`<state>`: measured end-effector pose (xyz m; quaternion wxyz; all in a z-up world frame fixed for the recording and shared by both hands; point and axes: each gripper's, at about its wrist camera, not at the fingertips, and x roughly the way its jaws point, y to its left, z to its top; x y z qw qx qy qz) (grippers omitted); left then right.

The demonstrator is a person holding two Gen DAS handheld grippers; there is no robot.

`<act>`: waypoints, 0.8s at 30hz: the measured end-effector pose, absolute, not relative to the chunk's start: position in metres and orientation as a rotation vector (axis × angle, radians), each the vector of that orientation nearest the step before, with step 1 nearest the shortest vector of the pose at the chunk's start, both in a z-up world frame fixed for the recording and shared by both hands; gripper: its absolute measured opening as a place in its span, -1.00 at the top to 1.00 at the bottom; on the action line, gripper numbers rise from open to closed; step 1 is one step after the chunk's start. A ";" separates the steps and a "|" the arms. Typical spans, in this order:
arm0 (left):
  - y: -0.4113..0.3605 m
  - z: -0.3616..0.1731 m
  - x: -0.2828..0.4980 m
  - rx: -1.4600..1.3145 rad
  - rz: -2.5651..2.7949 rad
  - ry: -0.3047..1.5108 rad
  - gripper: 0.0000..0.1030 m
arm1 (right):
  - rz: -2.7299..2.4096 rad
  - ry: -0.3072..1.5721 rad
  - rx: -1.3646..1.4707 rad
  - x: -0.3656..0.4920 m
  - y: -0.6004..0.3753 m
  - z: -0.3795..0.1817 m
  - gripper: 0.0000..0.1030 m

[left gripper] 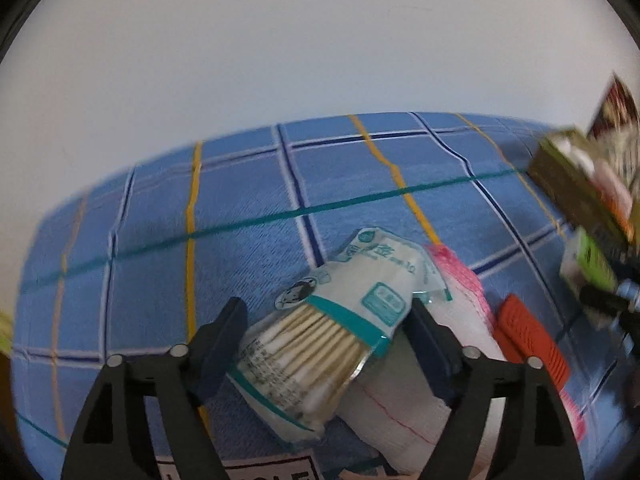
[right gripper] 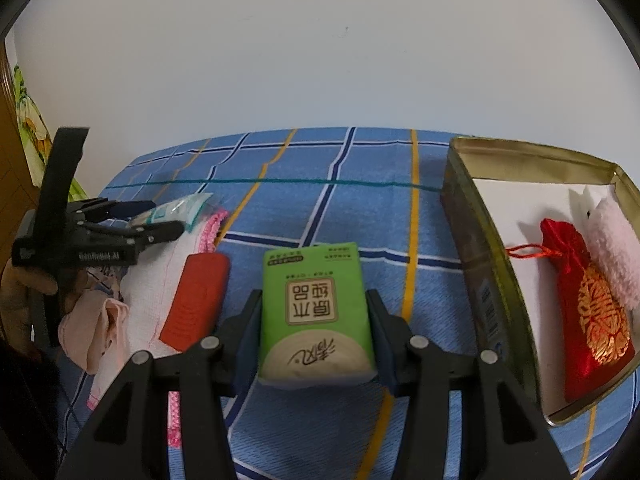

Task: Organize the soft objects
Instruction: 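Grasp the green tissue pack with the right tool while the left tool grasps the cotton swab bag, then carry the tissue pack and swab bag over the gold tin with both tools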

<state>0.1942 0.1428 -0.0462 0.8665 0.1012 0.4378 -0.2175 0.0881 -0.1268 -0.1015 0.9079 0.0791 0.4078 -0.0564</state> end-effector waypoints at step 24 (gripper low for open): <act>0.158 0.032 0.124 -0.034 -0.393 0.514 0.19 | -0.215 0.536 0.072 0.055 -0.126 -0.060 0.03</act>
